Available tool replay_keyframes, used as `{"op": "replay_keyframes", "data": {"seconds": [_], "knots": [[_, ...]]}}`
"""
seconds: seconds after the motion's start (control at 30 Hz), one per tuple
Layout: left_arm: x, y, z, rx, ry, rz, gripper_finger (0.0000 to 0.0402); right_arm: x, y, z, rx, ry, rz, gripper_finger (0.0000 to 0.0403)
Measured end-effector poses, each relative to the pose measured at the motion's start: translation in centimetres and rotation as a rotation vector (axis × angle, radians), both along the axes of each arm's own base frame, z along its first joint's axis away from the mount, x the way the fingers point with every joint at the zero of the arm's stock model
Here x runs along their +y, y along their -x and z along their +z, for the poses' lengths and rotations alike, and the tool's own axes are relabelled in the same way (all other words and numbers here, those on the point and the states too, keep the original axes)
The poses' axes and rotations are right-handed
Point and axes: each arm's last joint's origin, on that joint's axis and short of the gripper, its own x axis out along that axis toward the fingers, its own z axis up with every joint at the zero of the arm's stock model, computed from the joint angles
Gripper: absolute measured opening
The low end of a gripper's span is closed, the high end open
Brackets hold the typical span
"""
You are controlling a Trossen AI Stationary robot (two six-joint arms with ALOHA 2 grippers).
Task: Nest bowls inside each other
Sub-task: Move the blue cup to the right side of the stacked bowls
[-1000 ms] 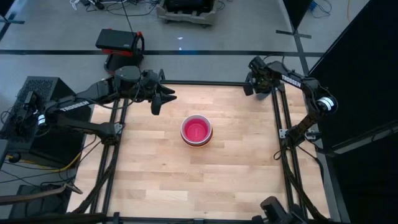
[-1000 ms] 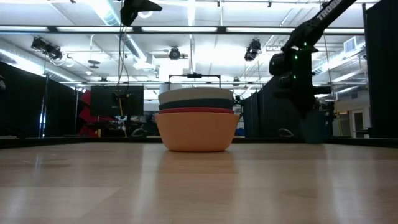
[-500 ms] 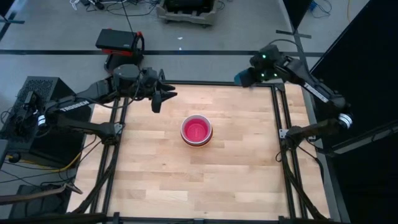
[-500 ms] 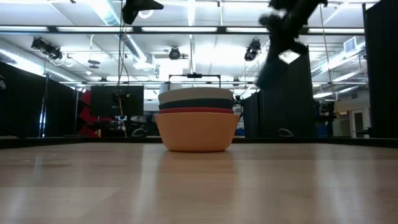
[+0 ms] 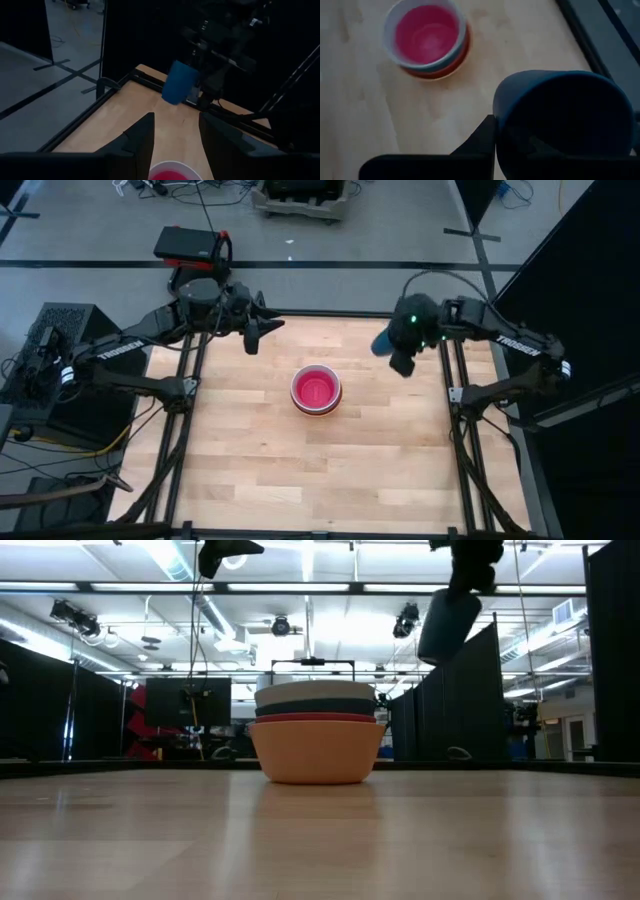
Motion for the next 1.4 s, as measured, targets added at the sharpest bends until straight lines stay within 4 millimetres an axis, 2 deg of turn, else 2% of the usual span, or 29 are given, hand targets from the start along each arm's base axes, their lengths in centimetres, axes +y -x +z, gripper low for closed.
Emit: {"op": "replay_keyframes", "data": {"seconds": [0.23,0.43,0.6,1.23,1.4], "knots": [[0.1,0.0,0.1,-0.015,0.005,0.007,0.0142,4.1,-0.7,-1.0,0.160,0.071,0.215,0.0000],[0.1,0.0,0.1,-0.016,0.010,0.007,0.0143,6.0,-3.1,-3.6,0.310,0.094,0.344,0.0000],[0.1,0.0,0.1,-0.016,0.013,0.007,0.0143,7.1,-4.7,-5.3,0.373,0.088,0.384,0.0000],[-0.3,1.0,0.5,-0.029,0.008,0.007,0.0143,8.5,-6.5,-9.7,0.380,0.005,0.141,0.0000],[-0.5,1.5,0.7,-0.033,0.010,0.007,0.0143,8.4,-5.1,-9.8,0.326,-0.023,0.080,0.0000]]}}
